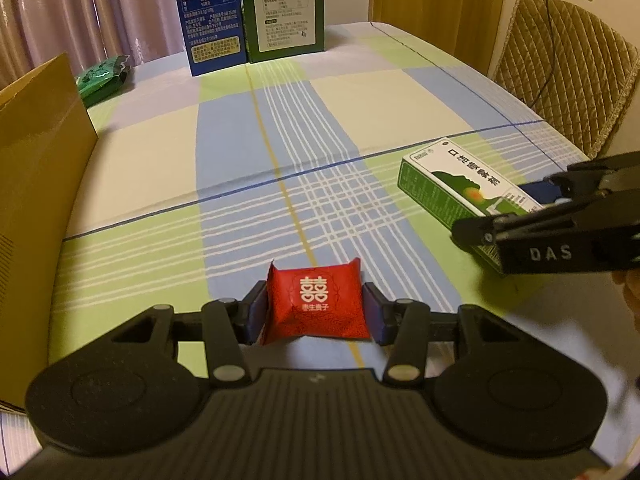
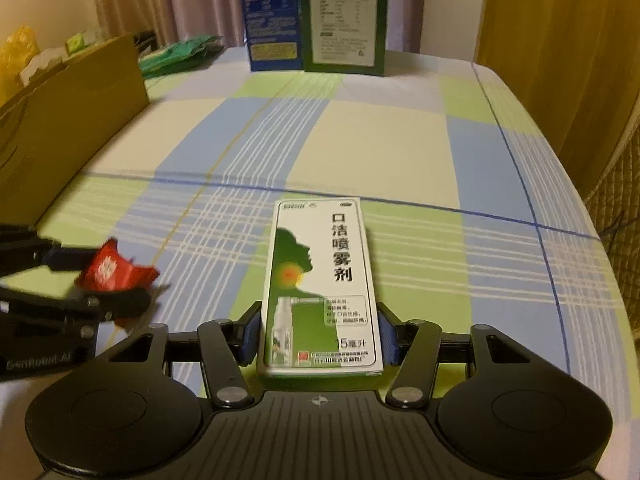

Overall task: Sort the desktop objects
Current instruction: 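Lift the spray box with the right gripper while the left lifts the red packet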

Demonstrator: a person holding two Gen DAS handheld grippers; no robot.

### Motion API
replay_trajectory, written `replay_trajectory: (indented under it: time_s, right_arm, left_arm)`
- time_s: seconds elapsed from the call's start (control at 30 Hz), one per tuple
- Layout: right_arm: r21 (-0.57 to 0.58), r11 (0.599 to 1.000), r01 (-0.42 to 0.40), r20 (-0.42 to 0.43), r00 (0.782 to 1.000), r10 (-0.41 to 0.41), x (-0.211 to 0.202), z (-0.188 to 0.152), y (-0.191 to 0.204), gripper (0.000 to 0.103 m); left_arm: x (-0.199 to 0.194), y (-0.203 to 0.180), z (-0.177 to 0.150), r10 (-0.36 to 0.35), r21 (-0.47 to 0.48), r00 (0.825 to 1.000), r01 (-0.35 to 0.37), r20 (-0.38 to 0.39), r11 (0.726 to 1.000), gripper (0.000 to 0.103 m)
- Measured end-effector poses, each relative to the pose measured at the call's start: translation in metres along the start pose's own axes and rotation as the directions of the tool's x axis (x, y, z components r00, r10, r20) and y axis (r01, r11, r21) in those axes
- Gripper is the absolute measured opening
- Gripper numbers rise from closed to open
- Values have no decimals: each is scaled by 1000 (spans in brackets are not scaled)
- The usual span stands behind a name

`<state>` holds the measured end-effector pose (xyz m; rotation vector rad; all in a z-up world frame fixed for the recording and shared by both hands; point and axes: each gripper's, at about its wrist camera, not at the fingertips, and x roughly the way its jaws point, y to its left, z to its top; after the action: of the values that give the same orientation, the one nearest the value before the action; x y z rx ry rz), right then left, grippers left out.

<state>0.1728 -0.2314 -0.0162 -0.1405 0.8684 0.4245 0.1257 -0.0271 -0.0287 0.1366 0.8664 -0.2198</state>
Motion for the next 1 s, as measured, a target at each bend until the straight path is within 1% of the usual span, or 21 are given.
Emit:
replay_trajectory:
  time_s: [0.1, 0.2, 0.3, 0.37, 0.4, 0.57, 1.0]
  right_arm:
    - [-8, 1000, 16, 23, 1000, -16, 3, 4, 1, 64]
    - [-28, 999, 20, 34, 999, -19, 9, 7, 3, 64]
    - [-21, 1000, 7, 27, 1000, -6, 15, 9, 3, 64]
    - [-32, 999, 16, 30, 999, -15, 17, 9, 4, 63]
    - [-31, 999, 19, 31, 999, -18, 16, 9, 4, 53]
    - [-8, 1000, 20, 25, 999, -20, 11, 9, 4, 53]
    - [-13, 1000, -7, 54, 999, 7, -4, 6, 15, 53]
  left_arm:
    - [1, 0, 0, 0, -1, 1000, 0, -2, 1000, 44]
    - [2, 1, 0, 3, -4, 1000, -3, -4, 1000, 44]
    - [3, 3, 1, 4, -9, 1000, -4, -4, 1000, 44]
    - [4, 4, 2, 3, -10, 1000, -3, -4, 1000, 44]
    - [4, 4, 3, 2, -9, 1000, -3, -4, 1000, 44]
    - [5, 3, 3, 1, -3, 1000, -1, -4, 1000, 44]
    - [5, 3, 3, 3, 1, 1000, -3, -5, 1000, 44]
